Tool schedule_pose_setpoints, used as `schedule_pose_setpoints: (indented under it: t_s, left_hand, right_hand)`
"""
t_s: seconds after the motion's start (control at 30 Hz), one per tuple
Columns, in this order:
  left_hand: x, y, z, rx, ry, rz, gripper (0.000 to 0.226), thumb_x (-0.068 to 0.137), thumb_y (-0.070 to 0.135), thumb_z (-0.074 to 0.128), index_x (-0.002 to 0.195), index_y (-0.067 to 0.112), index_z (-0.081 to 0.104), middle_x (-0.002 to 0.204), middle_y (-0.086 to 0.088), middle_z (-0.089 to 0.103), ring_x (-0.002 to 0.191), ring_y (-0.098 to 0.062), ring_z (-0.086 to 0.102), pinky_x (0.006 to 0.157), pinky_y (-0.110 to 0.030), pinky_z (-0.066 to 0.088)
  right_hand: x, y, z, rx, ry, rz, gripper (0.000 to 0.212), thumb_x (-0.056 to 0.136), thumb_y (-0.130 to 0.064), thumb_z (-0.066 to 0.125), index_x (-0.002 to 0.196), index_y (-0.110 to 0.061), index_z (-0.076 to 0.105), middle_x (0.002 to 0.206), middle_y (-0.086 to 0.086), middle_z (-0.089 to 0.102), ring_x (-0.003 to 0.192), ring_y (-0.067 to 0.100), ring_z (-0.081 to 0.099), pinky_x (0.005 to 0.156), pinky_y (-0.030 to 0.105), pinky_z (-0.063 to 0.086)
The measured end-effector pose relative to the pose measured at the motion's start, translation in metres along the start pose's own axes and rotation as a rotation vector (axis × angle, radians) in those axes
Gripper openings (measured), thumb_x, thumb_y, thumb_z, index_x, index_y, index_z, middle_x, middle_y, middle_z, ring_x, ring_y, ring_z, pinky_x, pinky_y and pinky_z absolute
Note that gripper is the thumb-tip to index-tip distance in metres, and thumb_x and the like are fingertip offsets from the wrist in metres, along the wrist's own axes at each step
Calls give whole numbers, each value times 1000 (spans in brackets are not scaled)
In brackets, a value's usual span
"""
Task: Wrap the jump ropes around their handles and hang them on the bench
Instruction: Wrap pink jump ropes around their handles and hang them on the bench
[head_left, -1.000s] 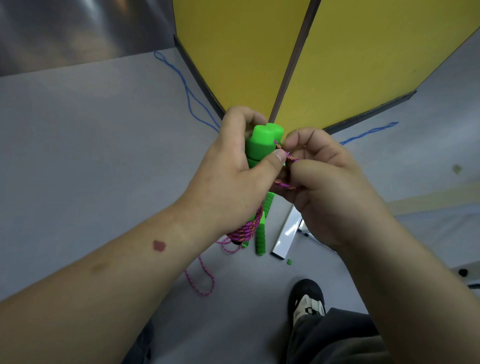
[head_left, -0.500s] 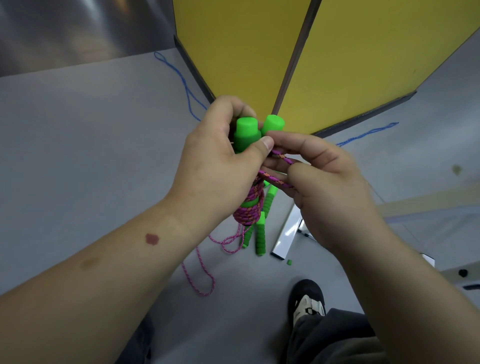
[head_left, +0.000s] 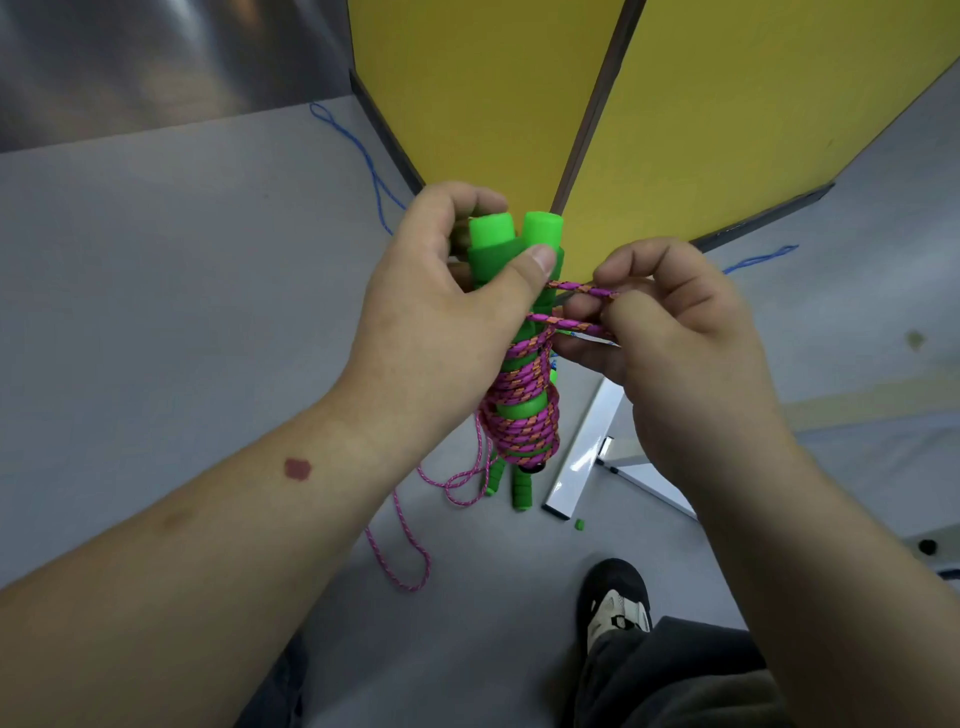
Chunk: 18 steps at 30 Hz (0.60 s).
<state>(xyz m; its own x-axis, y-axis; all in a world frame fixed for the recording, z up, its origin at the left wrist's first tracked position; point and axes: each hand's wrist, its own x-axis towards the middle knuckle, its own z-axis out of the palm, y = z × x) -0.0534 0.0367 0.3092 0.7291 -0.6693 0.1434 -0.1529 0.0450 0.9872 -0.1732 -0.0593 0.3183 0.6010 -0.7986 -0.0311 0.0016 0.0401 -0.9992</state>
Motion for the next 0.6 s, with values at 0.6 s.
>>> schedule_pose_setpoints:
  t_s: [0.6]
  left_hand:
    - [10, 5, 50, -121, -123, -222, 26, 75, 48, 68, 96, 48, 52, 86, -3, 68, 93, -32, 69, 92, -58, 57]
  right_hand:
    - [-1, -10, -42, -711, 57, -296, 37, 93, -2, 54, 113, -23, 77, 95, -12, 62, 90, 11, 66, 74, 38, 59]
